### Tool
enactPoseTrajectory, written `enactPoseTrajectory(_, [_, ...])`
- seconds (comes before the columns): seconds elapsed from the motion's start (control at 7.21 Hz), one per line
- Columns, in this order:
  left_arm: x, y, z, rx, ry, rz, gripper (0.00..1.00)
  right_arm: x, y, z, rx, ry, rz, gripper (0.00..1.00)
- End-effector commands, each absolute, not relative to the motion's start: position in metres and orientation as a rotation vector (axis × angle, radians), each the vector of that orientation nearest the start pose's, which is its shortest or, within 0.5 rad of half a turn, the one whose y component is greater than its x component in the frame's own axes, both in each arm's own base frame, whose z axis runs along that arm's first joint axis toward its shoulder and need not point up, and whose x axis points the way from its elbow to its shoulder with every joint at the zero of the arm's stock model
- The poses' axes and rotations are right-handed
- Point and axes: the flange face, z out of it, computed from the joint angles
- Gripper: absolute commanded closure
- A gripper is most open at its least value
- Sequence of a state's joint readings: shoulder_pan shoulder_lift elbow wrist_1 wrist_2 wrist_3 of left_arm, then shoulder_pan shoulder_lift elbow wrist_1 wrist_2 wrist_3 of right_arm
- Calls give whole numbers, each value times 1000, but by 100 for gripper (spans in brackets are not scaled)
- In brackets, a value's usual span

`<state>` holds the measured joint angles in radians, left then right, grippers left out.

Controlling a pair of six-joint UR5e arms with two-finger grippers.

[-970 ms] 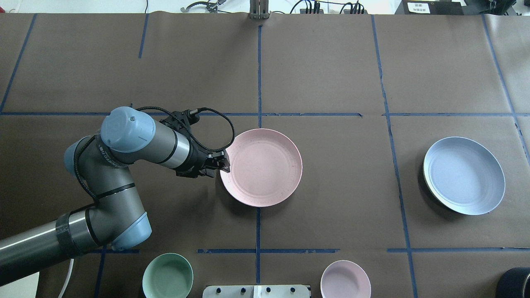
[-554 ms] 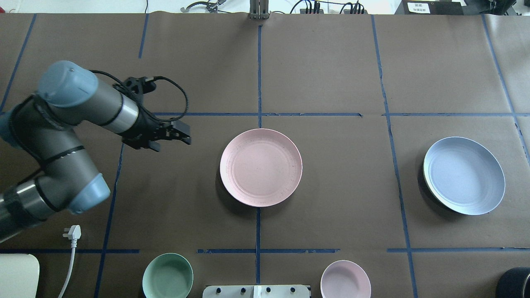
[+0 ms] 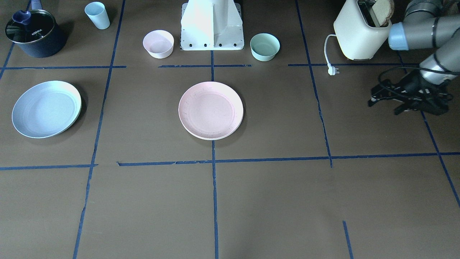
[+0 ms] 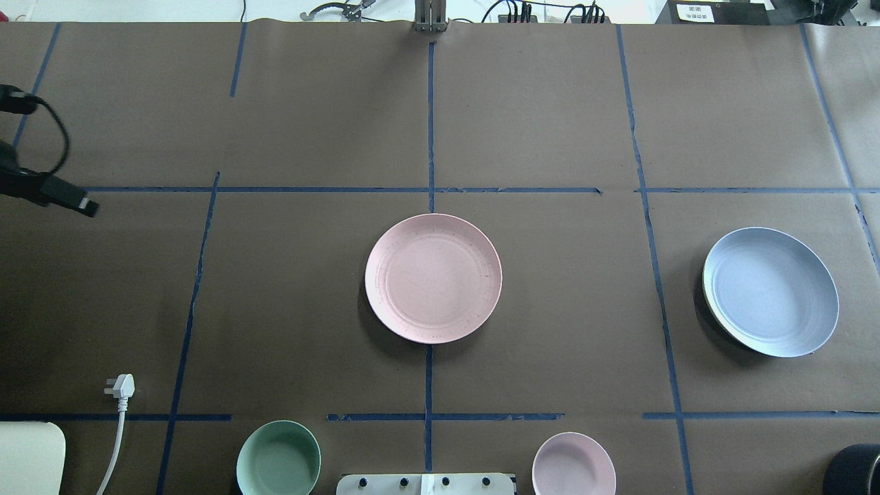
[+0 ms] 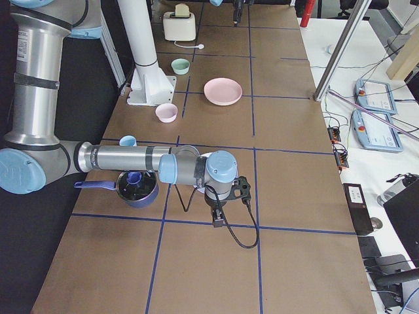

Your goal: Stack three plates with pink and blue

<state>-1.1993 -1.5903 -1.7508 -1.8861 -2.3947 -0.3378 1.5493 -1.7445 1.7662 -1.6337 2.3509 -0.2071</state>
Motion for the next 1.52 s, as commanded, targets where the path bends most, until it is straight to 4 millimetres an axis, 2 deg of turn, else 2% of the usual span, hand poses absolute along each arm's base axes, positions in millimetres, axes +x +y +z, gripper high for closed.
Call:
enactPoseTrajectory(0.0, [18, -480, 587, 107, 843, 251, 0, 54, -417, 647, 33, -784, -201, 0])
enactPoseTrajectory(0.14, [-26, -467, 608, 93, 833, 260, 0, 54, -417, 648, 33, -782, -199, 0])
enactPoseTrajectory(0.28, [-66, -441, 626, 52, 821, 195, 0, 54, -417, 646, 22, -791, -168, 0])
enactPoseTrajectory(0.42, [-68, -433, 637, 31, 827, 178, 0, 43, -417, 643, 28, -821, -95, 0])
enactPoseTrajectory(0.55, [-67, -433, 636, 35, 832, 181, 0, 16, -407, 649, 50, -829, -29, 0])
enactPoseTrajectory(0.69, [-67, -433, 632, 41, 835, 181, 0, -12, -406, 662, 83, -858, 24, 0])
enactPoseTrajectory(0.83, [-67, -433, 632, 40, 837, 181, 0, -49, -401, 681, 92, -903, 73, 0])
enactPoseTrajectory(0.97, [-67, -433, 631, 44, 837, 183, 0, -78, -395, 688, 123, -919, 117, 0])
enactPoseTrajectory(1.11, [-67, -433, 631, 44, 837, 183, 0, -102, -391, 686, 102, -931, 111, 0])
enactPoseTrajectory(1.39, [-67, -433, 630, 47, 836, 186, 0, -126, -386, 685, 84, -922, 71, 0])
